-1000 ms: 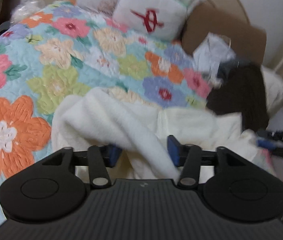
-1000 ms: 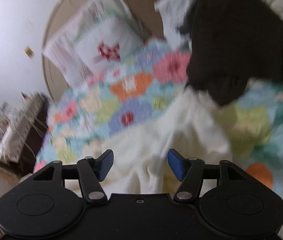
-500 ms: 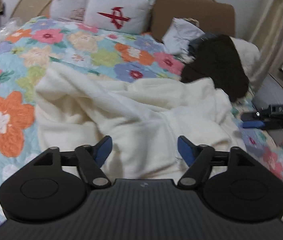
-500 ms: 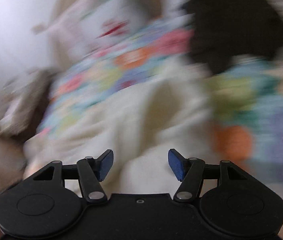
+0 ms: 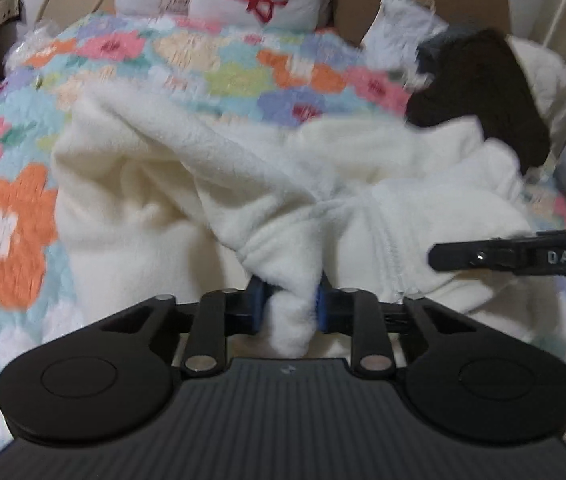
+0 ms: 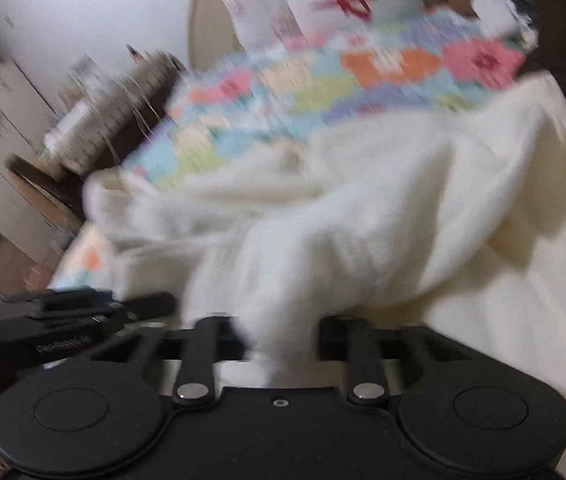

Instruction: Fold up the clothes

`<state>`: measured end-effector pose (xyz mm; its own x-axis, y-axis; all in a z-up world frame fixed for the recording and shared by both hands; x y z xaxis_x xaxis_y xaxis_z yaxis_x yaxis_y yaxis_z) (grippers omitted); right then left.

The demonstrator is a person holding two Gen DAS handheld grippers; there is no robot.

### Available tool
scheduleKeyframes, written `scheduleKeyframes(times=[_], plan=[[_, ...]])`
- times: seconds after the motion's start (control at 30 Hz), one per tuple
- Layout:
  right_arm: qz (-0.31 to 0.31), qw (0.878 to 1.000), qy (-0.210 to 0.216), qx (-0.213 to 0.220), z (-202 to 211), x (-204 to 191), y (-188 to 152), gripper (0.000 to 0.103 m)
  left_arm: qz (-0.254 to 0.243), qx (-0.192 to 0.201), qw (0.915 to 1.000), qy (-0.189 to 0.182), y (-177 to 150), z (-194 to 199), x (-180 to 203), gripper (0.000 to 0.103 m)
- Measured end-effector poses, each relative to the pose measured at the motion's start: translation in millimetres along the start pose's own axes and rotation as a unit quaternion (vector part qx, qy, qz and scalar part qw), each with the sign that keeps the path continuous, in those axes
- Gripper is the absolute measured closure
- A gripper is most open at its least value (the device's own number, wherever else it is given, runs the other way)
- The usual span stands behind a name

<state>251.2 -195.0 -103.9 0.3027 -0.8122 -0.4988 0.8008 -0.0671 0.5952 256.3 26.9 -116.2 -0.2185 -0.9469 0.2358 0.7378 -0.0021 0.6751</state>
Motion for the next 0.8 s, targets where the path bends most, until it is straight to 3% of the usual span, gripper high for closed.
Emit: scheduleKeyframes(times=[0.13,0.17,0.2,0.23,0.27,0.33,0.4,0.43,0.47,0.53,0.6,0.7,0.8], plan=[[-0.028,0.992,0.045,0.112,13,7,34,0.078,0.026,0.033,0.9985,-0.036,40,2,-11,0.082],[-0.040,0.988,0.051,0.142,16,11,41,0.069,0.040,0.040,0.9976,-0.041,52,-2,-16,0.082],[-0.054,0.982,0.057,0.172,19,16,47,0.047,0.064,0.046,0.9960,-0.043,63,-9,-26,0.082],[-0.062,0.979,0.055,0.189,23,20,50,0.037,0.088,0.051,0.9939,-0.044,74,-17,-35,0.082],[-0.069,0.975,0.050,0.205,27,23,53,0.031,0.111,0.056,0.9911,-0.046,84,-25,-44,0.080],[-0.072,0.972,0.015,0.225,37,28,56,0.031,0.158,0.047,0.9852,-0.045,97,-42,-64,0.078],[-0.035,0.975,-0.034,0.217,49,30,58,0.031,0.149,0.049,0.9870,-0.034,95,-37,-67,0.074],[-0.011,0.976,-0.072,0.207,55,33,58,0.031,0.144,0.050,0.9878,-0.029,94,-34,-69,0.062],[0.009,0.974,-0.107,0.198,62,37,58,0.031,0.140,0.051,0.9886,-0.024,92,-31,-70,0.057],[0.024,0.970,-0.151,0.190,76,51,54,0.030,0.130,0.054,0.9899,-0.013,90,-26,-73,0.040],[-0.007,0.971,-0.156,0.179,85,74,54,0.029,0.121,0.056,0.9911,-0.002,88,-21,-76,0.030],[-0.061,0.976,-0.130,0.163,88,104,52,0.029,0.105,0.057,0.9927,0.015,85,-13,-81,0.030],[-0.066,0.975,-0.153,0.146,79,116,51,0.029,0.054,0.011,0.9955,0.076,69,-22,-74,0.030]])
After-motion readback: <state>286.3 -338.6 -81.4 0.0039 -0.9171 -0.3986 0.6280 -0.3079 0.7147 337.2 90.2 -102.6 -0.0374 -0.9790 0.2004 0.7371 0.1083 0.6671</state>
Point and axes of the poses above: each gripper's, at about its wrist camera, not at the fingertips, and z roughly against the way its jaws point, x to its right, y to its top, the point moved 2 cm from there along -z, roughly the way its jaws point
